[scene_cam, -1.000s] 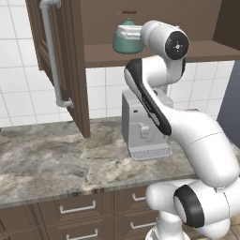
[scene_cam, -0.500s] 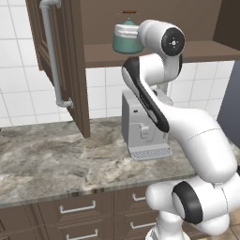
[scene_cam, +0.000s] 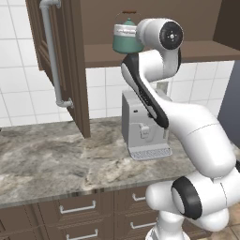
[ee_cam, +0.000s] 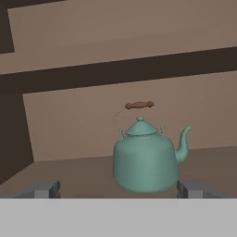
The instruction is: Open the cabinet, pick the kettle from the cabinet, and place it in the sink.
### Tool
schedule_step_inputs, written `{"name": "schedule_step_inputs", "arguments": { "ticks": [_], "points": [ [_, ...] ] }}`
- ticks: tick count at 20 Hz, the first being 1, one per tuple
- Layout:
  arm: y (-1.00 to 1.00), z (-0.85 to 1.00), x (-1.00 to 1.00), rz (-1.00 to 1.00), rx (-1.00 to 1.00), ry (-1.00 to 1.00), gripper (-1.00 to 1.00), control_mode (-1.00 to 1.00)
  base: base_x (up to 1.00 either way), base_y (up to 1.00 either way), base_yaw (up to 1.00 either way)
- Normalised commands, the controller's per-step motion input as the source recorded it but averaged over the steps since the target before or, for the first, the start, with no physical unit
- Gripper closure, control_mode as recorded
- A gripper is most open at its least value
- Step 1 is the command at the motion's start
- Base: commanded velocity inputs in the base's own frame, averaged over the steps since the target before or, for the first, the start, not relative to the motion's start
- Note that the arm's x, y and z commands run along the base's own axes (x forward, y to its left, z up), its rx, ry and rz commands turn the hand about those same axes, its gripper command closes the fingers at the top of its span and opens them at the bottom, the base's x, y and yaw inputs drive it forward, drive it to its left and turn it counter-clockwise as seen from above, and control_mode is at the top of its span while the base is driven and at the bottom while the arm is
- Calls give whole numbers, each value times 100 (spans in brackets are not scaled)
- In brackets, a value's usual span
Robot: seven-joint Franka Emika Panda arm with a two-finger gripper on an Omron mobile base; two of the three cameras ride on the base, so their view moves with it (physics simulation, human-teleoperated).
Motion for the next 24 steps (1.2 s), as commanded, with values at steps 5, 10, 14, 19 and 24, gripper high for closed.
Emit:
{"name": "schedule_step_inputs", "arguments": {
  "ticks": [5, 10, 14, 19, 24],
  "points": [
    [0, -2, 13, 0, 0, 5, -100, -100, 0, 0, 0],
    [0, 0, 14, 2, 0, 3, -100, -100, 0, 0, 0],
    [0, 0, 21, 3, 0, 3, -100, -100, 0, 0, 0],
    [0, 1, 21, 3, 0, 0, -100, -100, 0, 0, 0],
    [0, 1, 21, 1, 0, 0, -100, -100, 0, 0, 0]
  ]
}}
